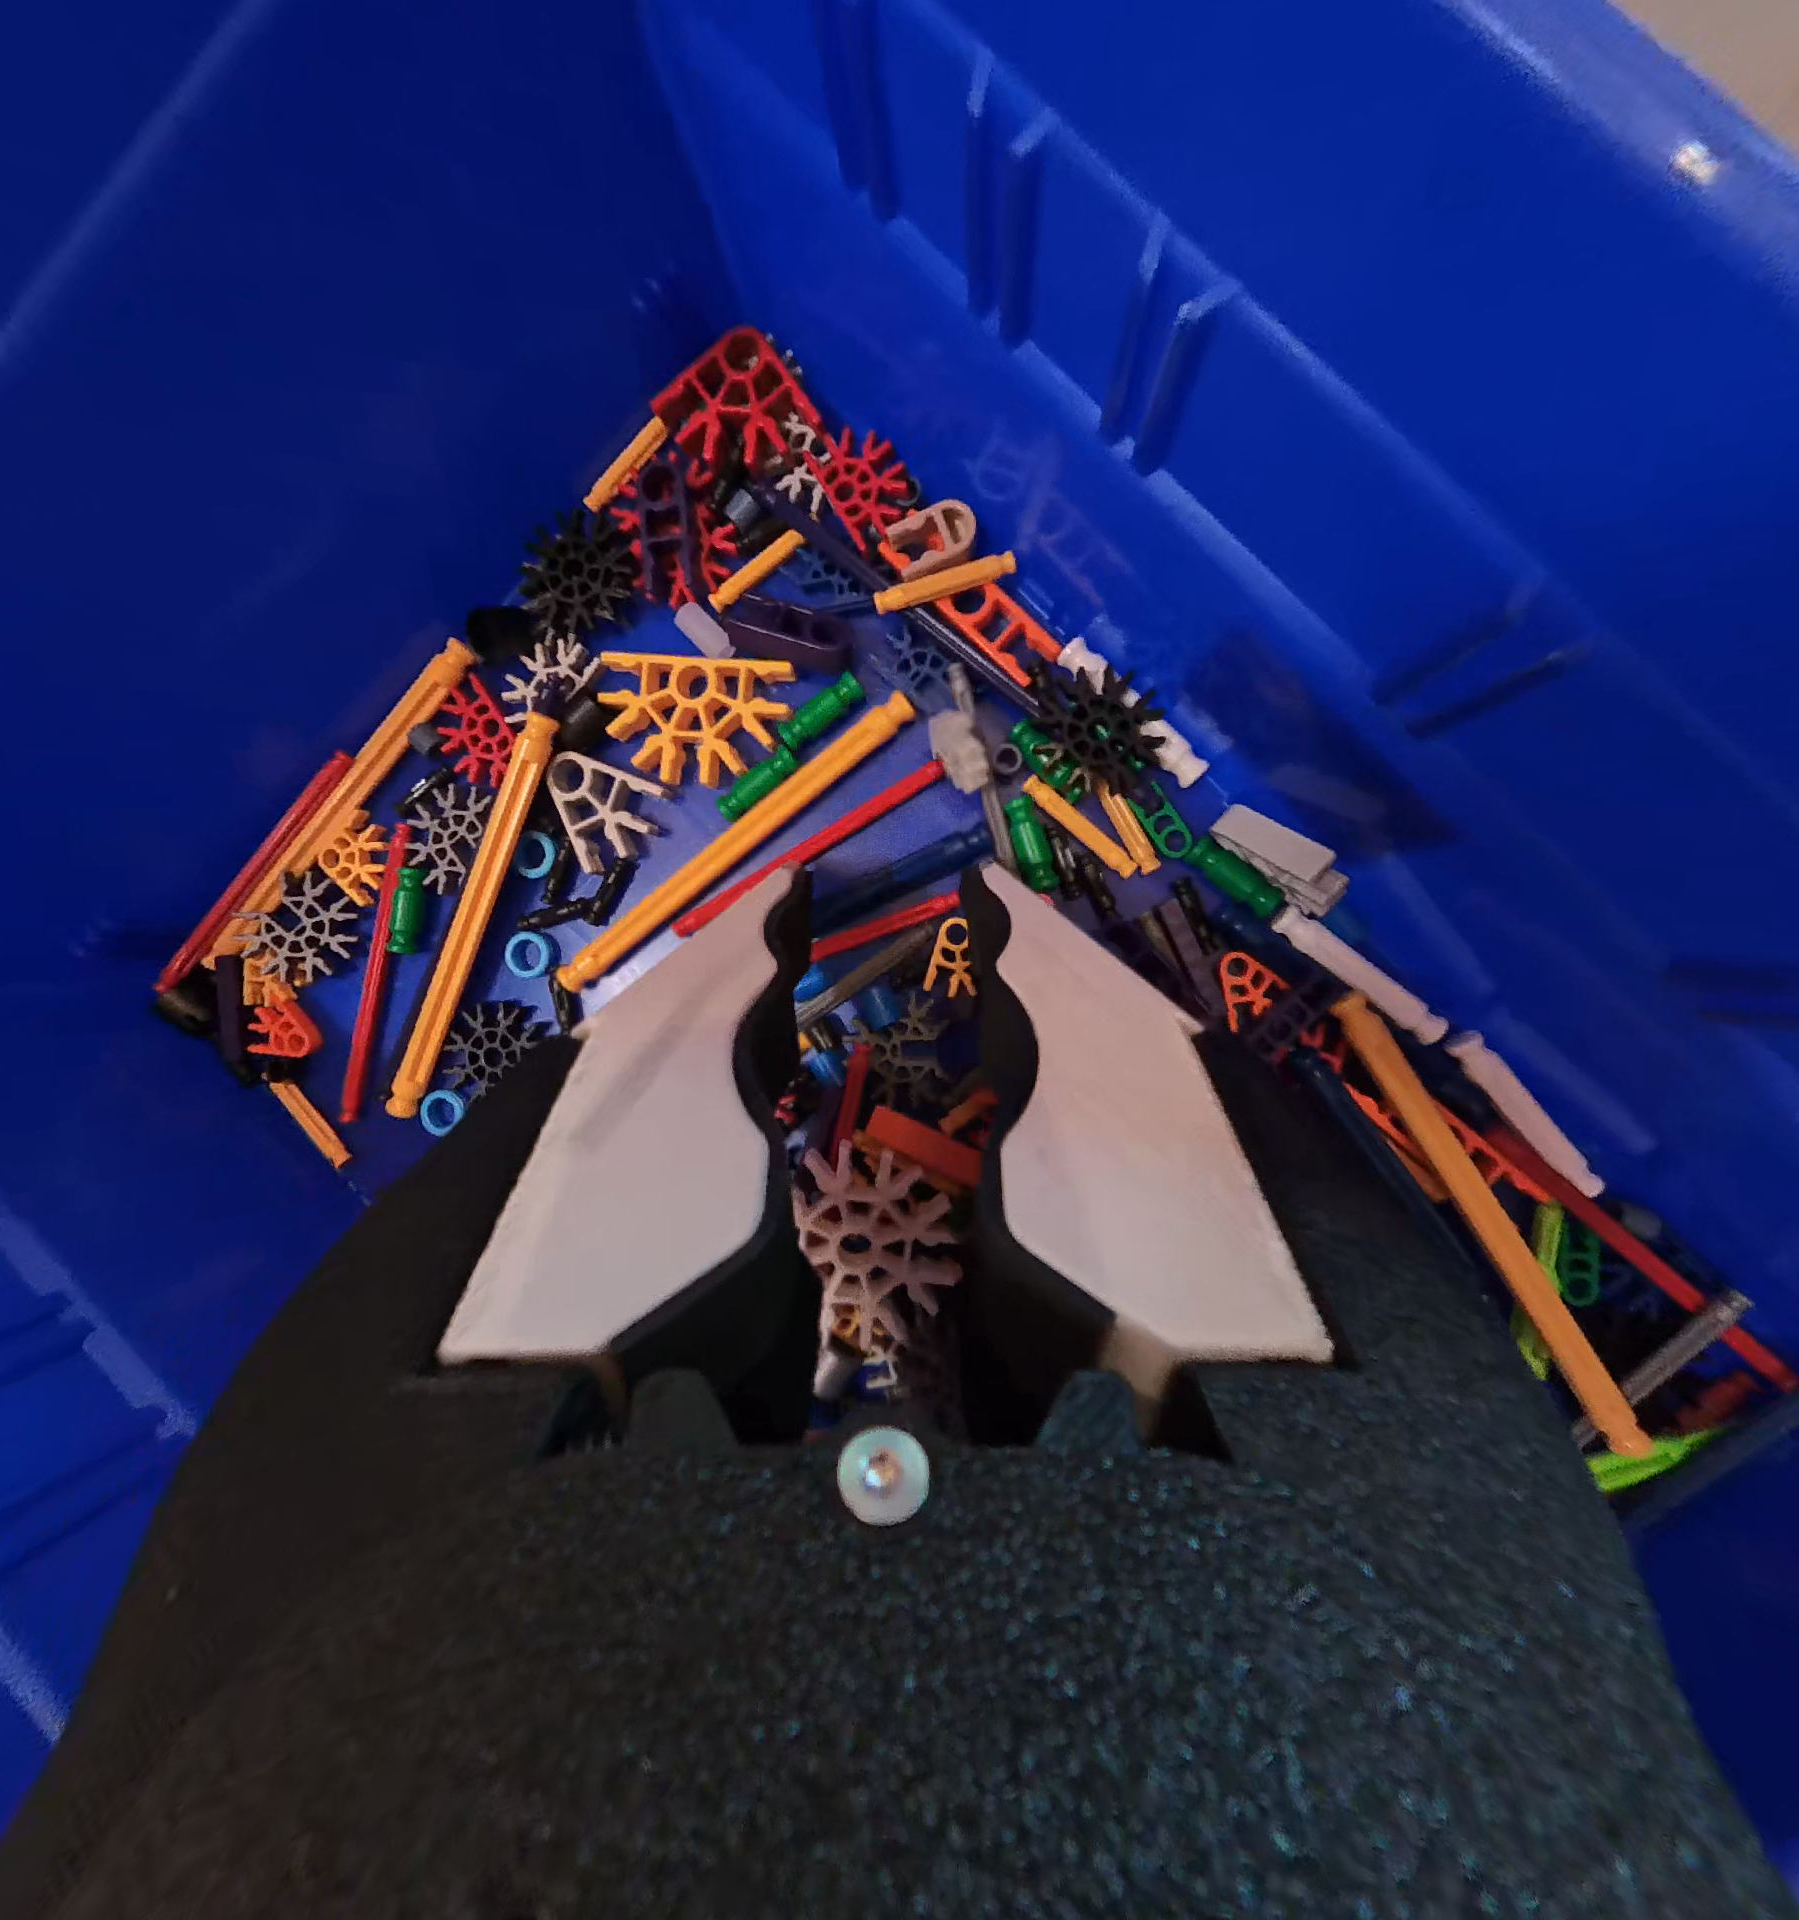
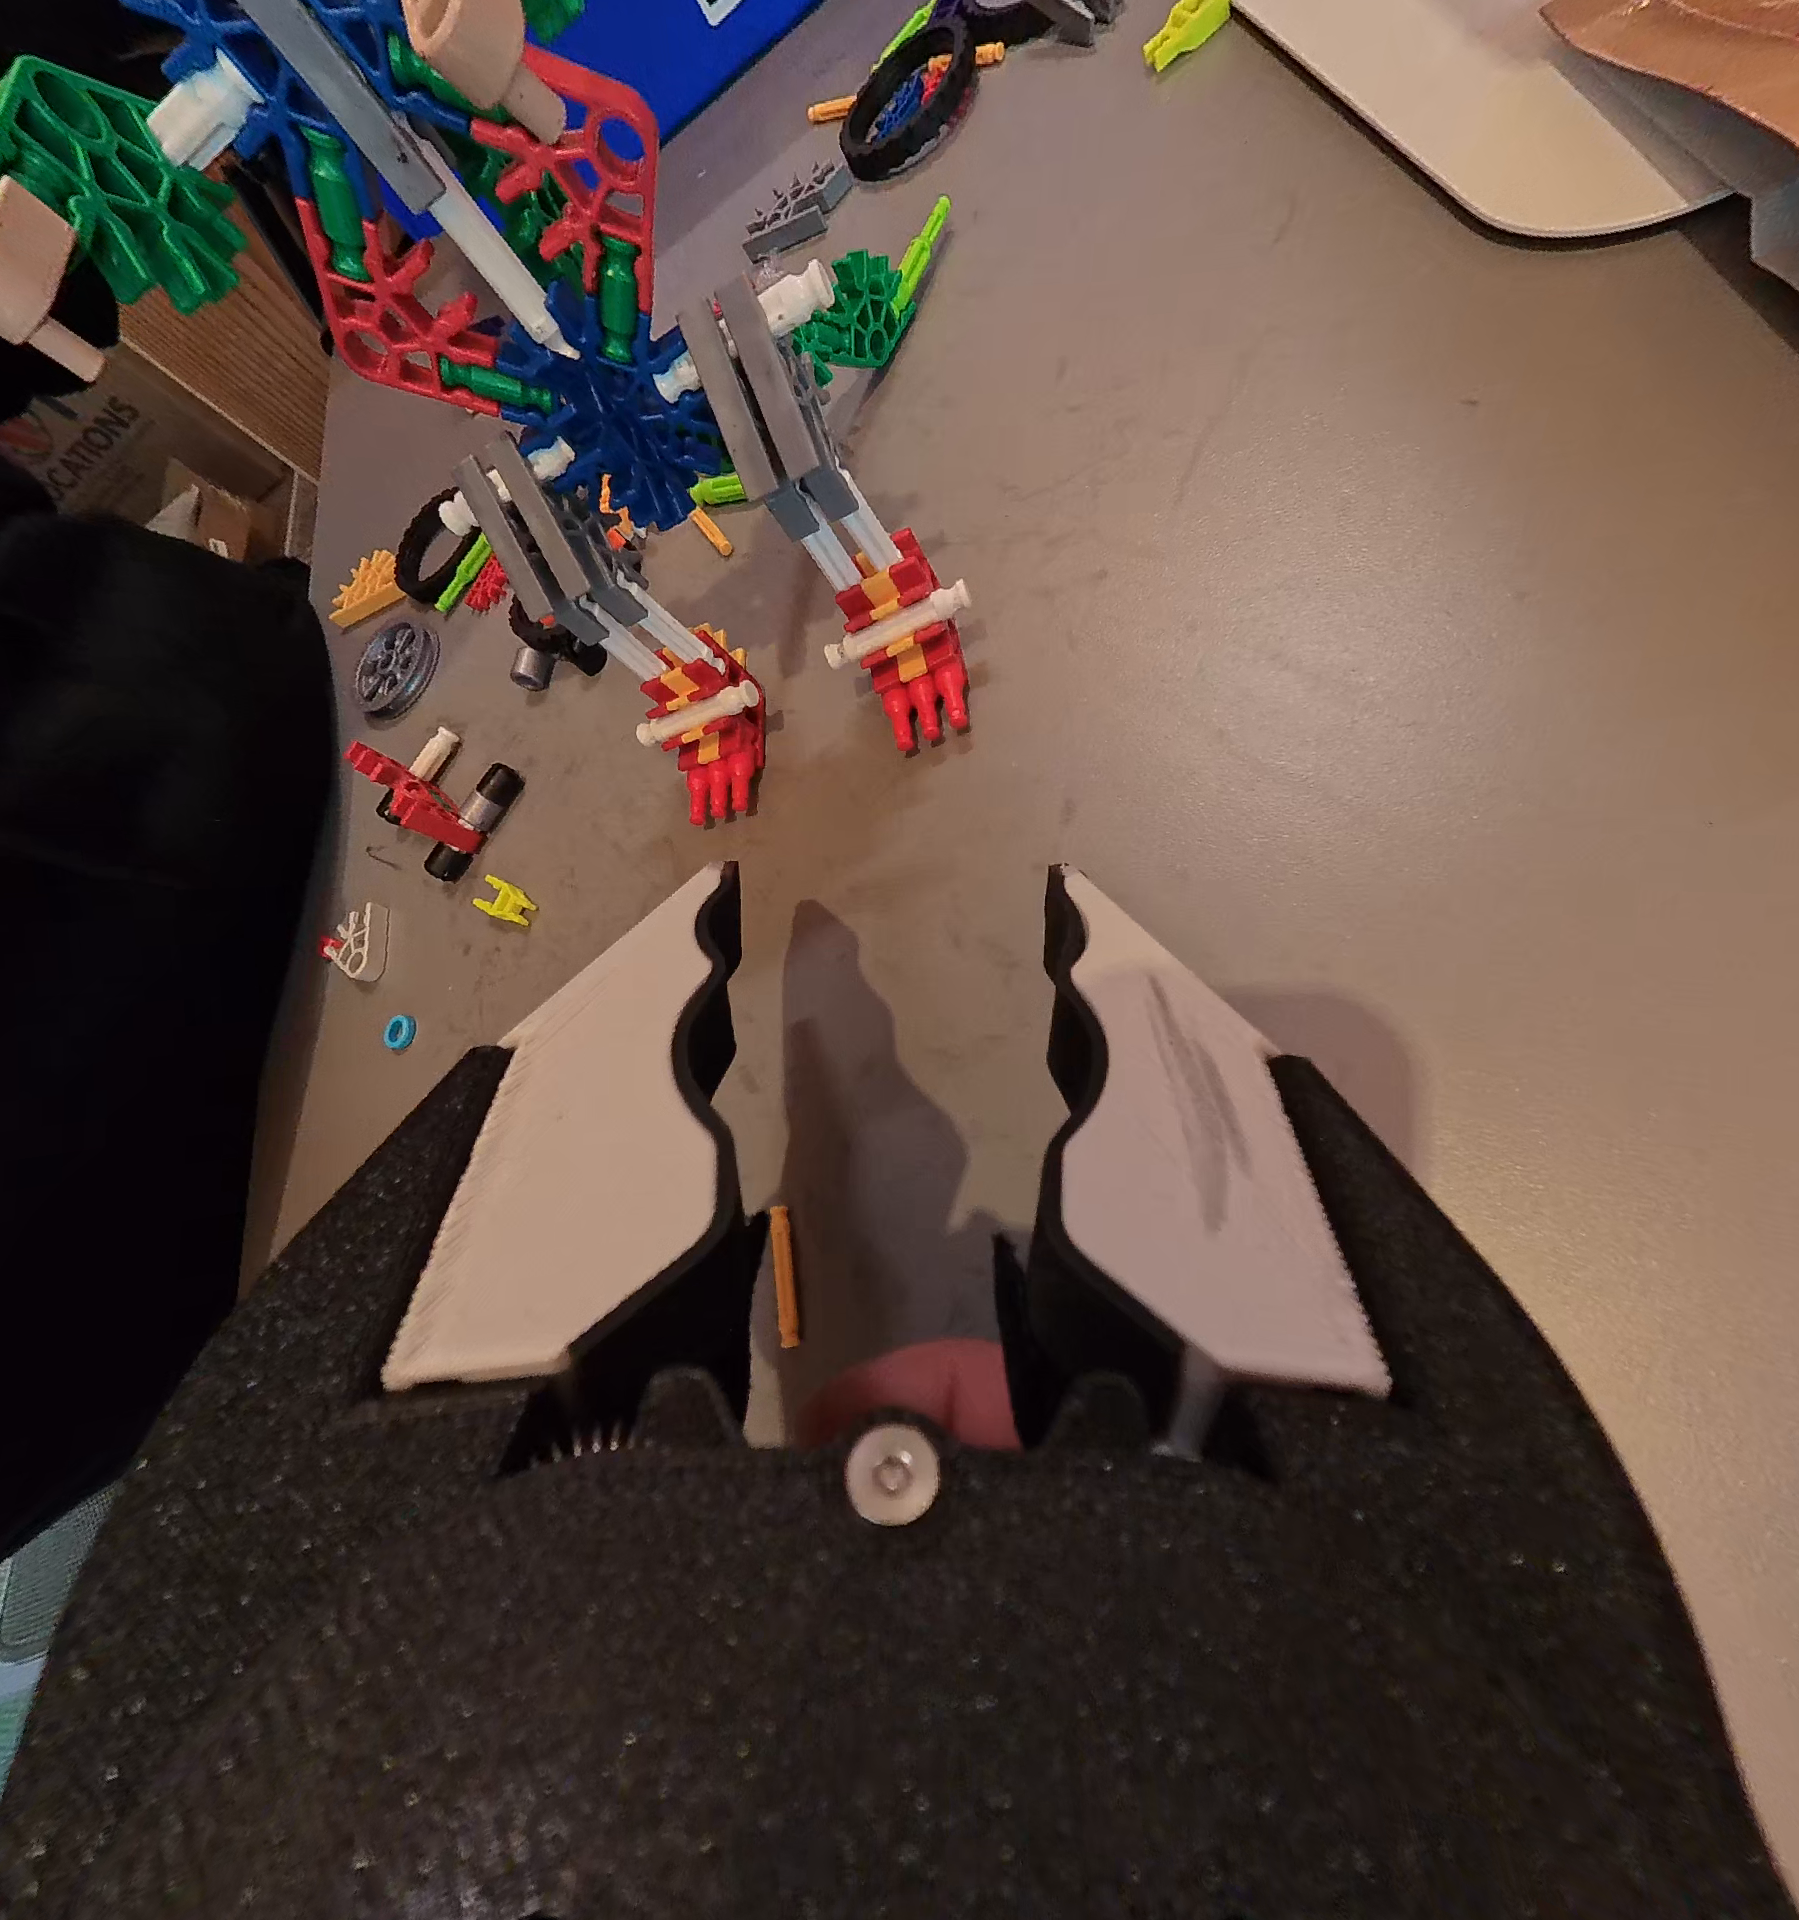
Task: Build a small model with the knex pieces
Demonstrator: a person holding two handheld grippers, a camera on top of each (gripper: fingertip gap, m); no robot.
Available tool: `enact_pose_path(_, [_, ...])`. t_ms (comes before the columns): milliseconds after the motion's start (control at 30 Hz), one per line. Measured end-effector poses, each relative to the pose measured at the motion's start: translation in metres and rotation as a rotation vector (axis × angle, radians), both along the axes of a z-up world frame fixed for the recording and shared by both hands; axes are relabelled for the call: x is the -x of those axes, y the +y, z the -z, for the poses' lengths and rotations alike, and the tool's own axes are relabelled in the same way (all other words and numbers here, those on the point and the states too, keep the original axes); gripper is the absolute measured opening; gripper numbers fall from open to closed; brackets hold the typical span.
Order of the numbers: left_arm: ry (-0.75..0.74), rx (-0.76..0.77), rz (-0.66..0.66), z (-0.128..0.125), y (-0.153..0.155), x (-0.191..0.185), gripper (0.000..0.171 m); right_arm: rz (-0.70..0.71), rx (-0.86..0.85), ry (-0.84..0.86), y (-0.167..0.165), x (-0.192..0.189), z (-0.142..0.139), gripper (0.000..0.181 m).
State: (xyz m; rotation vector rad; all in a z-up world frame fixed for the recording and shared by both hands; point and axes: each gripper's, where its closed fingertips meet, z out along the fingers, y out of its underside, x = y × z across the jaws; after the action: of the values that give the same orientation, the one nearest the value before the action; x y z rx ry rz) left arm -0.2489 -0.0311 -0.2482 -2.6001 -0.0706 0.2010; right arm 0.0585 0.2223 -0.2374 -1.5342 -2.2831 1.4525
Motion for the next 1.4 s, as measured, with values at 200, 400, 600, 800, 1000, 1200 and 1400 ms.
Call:
enact_pose_path(200, [0.021, -0.003, 0.016, -0.005, -0.001, 0.000, 0.024, 0.001, 0.002, 0.000, 0.000, 0.000, 0.000, 0.058])
enact_pose_path(400, [0.070, -0.036, -0.006, -0.010, 0.004, 0.013, 0.034, 0.000, 0.001, 0.000, 0.000, 0.000, 0.000, 0.058])
enact_pose_path(600, [0.033, -0.013, -0.008, -0.001, 0.004, 0.014, 0.039, 0.000, -0.001, 0.002, 0.000, 0.000, 0.000, 0.058])
enact_pose_path(800, [-0.003, 0.002, 0.005, 0.000, 0.000, 0.004, 0.026, 0.001, 0.002, 0.001, 0.000, 0.000, 0.000, 0.058])
enact_pose_path(1000, [-0.032, 0.033, 0.020, -0.001, -0.008, -0.003, 0.026, 0.001, 0.003, 0.001, 0.000, 0.000, 0.000, 0.058])
enact_pose_path(1200, [-0.035, 0.042, 0.034, -0.003, -0.010, -0.006, 0.017, 0.001, 0.003, 0.001, 0.000, 0.000, 0.000, 0.058])
enact_pose_path(1400, [0.035, -0.004, -0.026, -0.013, -0.007, 0.012, 0.020, 0.002, 0.004, 0.001, 0.000, 0.000, 0.000, 0.058])
